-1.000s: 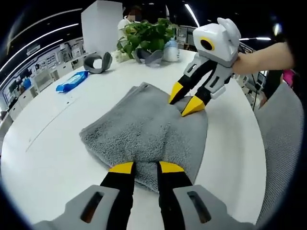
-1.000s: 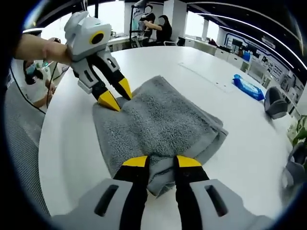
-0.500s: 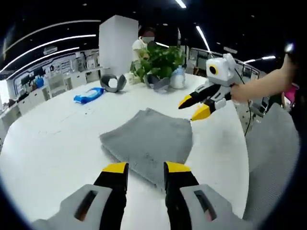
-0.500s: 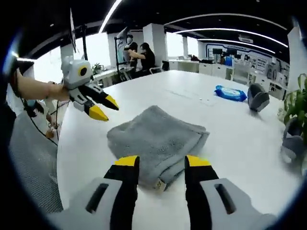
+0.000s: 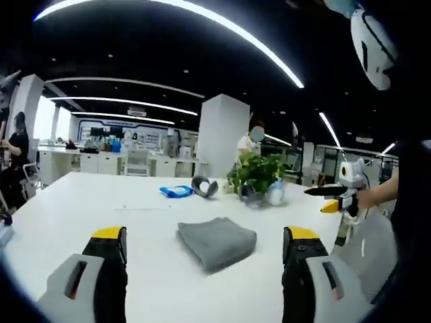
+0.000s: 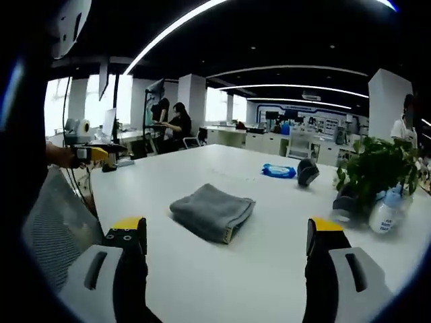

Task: Fold the towel on the table until its edges align and the towel forms a compact rectangular stack.

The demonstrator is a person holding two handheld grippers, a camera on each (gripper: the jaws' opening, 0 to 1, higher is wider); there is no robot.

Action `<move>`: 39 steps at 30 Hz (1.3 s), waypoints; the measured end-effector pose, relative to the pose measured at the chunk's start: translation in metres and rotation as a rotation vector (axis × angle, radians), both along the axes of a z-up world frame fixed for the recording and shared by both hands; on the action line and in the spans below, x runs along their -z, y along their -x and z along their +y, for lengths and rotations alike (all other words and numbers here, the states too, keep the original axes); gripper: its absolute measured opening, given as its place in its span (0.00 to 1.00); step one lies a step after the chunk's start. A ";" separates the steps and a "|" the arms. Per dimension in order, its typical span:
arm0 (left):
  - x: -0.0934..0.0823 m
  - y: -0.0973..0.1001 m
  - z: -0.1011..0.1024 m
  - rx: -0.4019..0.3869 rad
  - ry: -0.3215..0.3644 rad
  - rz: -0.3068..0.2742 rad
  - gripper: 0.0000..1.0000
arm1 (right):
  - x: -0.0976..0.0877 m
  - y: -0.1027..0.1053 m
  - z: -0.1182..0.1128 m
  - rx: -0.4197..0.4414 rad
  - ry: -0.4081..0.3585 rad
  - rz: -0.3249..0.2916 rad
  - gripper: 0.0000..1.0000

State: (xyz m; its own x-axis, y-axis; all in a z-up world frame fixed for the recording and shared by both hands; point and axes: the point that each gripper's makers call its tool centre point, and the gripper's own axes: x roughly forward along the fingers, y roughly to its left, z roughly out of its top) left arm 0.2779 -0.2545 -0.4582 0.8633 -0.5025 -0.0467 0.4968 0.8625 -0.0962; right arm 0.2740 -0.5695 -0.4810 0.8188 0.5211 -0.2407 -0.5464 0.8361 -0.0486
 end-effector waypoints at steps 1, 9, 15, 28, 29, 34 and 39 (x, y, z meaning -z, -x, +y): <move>-0.003 0.003 -0.002 -0.003 -0.012 -0.020 0.99 | 0.002 0.002 -0.002 0.009 -0.004 -0.003 0.99; 0.010 0.017 -0.033 0.024 -0.049 0.021 0.99 | -0.015 0.007 -0.002 0.046 0.114 -0.181 0.99; 0.021 0.021 -0.039 0.062 -0.190 -0.019 0.99 | -0.006 0.020 -0.001 0.039 0.055 -0.183 0.99; 0.014 0.030 -0.059 0.166 -0.121 -0.033 0.95 | 0.019 0.021 -0.008 0.017 0.165 -0.108 0.99; 0.016 0.030 -0.059 0.163 -0.129 -0.029 0.95 | 0.019 0.022 -0.005 0.009 0.170 -0.108 0.99; 0.016 0.033 -0.055 0.148 -0.074 0.004 0.93 | 0.024 0.027 0.003 -0.039 0.223 -0.095 0.99; 0.005 0.038 -0.057 0.115 -0.066 -0.043 0.90 | 0.022 0.028 0.001 -0.047 0.200 -0.094 0.97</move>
State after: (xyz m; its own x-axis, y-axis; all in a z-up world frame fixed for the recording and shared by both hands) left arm 0.2402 -0.3119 -0.4631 0.8019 -0.5955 -0.0472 0.5954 0.8032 -0.0176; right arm 0.2460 -0.5682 -0.5031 0.8185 0.5088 -0.2670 -0.5698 0.7786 -0.2628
